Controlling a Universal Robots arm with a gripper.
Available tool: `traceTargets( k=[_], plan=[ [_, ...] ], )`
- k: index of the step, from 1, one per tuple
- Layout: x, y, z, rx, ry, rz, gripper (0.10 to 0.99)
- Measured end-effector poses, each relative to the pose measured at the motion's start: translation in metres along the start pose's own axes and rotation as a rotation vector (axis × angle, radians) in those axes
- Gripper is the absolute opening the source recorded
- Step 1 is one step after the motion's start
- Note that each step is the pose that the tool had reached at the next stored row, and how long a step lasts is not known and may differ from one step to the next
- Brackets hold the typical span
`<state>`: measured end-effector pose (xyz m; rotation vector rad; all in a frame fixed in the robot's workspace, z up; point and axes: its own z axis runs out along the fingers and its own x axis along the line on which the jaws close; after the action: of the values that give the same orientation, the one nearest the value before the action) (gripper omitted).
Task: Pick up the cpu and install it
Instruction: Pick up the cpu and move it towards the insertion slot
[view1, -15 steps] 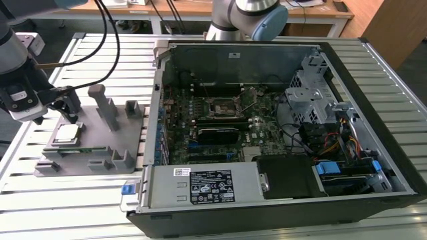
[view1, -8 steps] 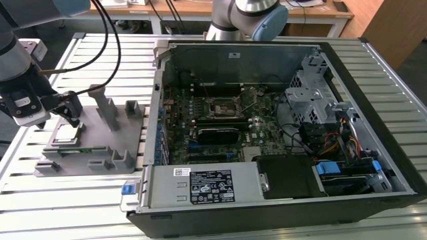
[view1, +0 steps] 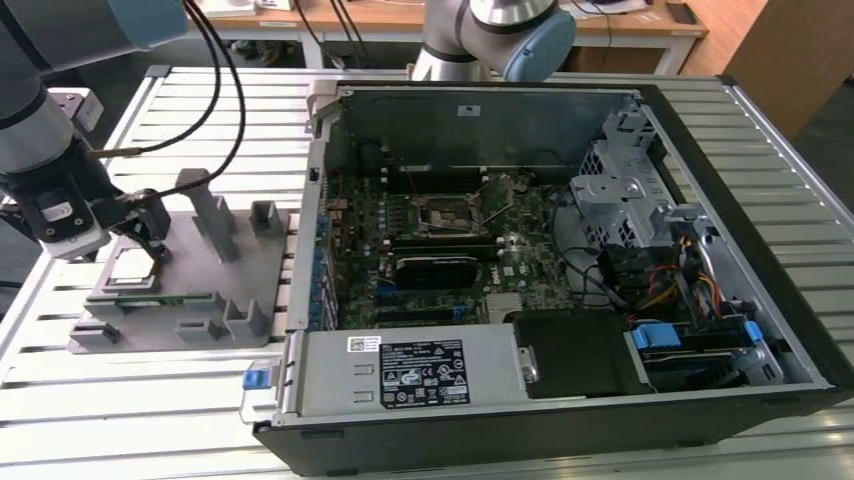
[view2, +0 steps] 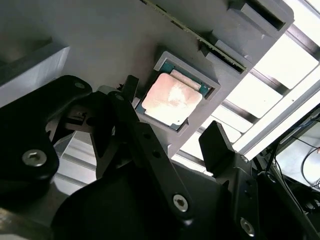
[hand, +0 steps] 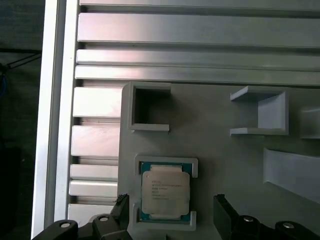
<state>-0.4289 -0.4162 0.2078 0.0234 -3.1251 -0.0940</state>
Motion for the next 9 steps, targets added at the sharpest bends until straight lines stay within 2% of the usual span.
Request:
traceTargets(
  k=[9],
  plan=[
    [0.0020,0.0020,0.0143,0.000,0.0001,0.000,0.765]
  ],
)
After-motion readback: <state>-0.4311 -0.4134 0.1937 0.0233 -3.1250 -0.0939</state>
